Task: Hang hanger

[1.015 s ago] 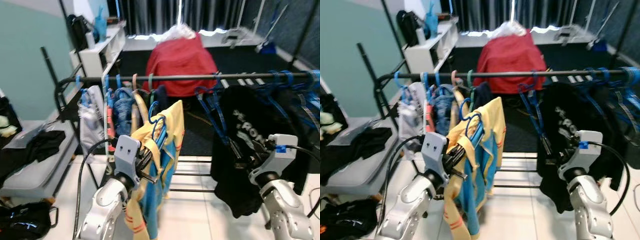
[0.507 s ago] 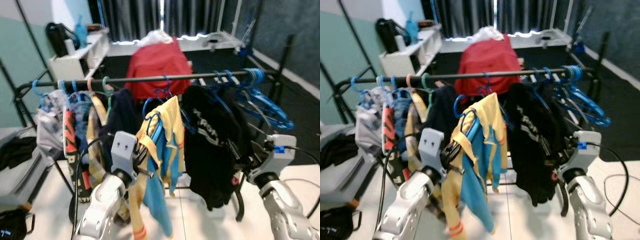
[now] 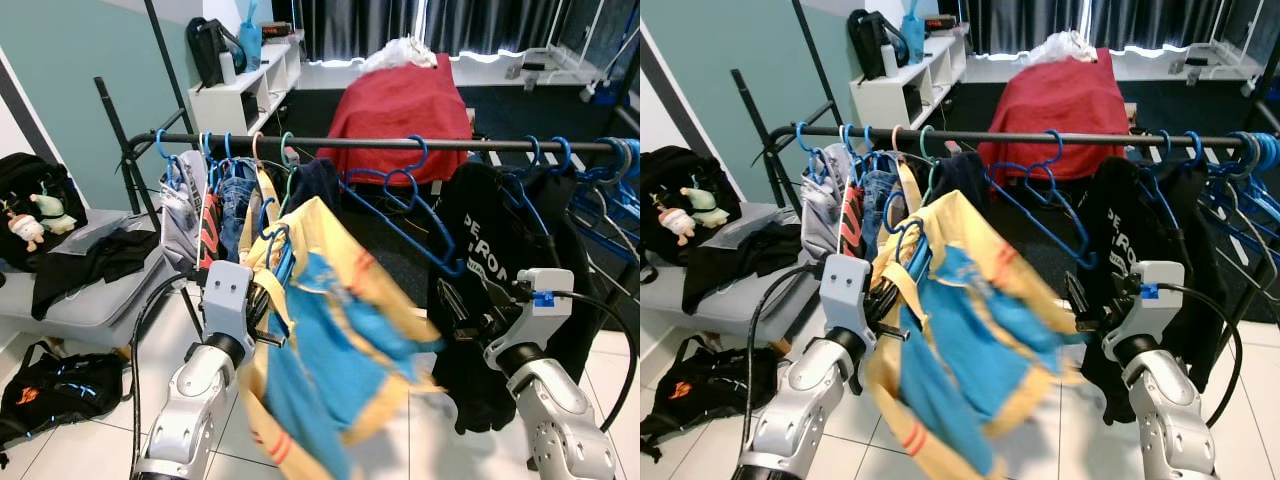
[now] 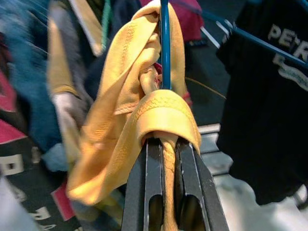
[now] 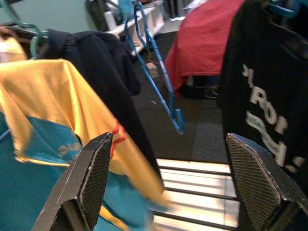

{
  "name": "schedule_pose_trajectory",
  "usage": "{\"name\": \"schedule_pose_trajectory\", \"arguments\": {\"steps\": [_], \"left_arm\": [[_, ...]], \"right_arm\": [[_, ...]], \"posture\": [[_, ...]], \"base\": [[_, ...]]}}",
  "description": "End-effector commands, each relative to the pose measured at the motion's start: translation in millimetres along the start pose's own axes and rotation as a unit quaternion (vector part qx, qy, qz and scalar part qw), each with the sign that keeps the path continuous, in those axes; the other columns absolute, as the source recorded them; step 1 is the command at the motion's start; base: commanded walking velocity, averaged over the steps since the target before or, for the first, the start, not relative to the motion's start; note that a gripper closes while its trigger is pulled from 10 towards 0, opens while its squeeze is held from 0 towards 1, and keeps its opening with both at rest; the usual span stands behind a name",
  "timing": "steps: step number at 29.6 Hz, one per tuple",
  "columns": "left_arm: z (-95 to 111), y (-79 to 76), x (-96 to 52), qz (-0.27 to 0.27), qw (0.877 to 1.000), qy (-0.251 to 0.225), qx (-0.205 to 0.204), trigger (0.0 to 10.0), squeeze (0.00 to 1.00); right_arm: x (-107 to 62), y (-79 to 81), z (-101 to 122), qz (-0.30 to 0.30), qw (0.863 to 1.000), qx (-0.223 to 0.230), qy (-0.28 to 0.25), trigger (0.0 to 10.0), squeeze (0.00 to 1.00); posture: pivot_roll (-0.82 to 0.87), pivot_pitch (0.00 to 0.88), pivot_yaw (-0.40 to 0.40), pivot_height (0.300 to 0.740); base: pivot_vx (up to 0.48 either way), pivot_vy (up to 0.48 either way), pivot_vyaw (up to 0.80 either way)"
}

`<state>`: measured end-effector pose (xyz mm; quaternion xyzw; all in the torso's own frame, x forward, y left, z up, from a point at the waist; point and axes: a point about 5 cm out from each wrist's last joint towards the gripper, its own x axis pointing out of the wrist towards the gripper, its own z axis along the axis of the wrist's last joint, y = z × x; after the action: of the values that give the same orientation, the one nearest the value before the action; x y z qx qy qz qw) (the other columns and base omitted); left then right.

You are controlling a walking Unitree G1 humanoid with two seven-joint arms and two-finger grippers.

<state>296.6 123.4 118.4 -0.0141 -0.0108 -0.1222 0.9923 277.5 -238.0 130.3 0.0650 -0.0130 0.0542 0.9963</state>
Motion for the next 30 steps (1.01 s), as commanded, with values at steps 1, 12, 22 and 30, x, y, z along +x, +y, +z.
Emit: {"name": "schedule_pose_trajectory", "arguments": {"steps": [1,12,22,30], "left_arm": [[8,-0.1,1.8,-0.013,1.000,-0.021,0.014,10.0,0.00],[15,-21.5,8.4,-0.054,0.998,-0.040,0.010,10.0,0.00],[24,-25.9,12.4,-0.066,0.996,-0.058,0.009,10.0,0.00],[26,-28.5,12.8,-0.069,0.996,-0.064,0.004,10.0,0.00]], "right_arm": [[0.4,1.2,-1,0.000,1.000,0.009,0.001,10.0,0.00],[0.6,0.7,-1,-0.001,1.000,0.009,0.002,10.0,0.00],[1.0,-0.7,-1,-0.001,1.000,0.011,0.004,10.0,0.00],[1.1,-1.3,-1,-0.002,1.000,0.010,0.004,10.0,0.00]], "posture": [[-0.12,0.003,0.035,0.740],[-0.13,0.003,0.036,0.740],[-0.12,0.000,0.027,0.740],[-0.12,0.000,0.026,0.740]], "base": [[0.000,0.000,0.00],[0.388,0.000,0.00],[0.408,0.000,0.00],[0.416,0.000,0.00]]}}
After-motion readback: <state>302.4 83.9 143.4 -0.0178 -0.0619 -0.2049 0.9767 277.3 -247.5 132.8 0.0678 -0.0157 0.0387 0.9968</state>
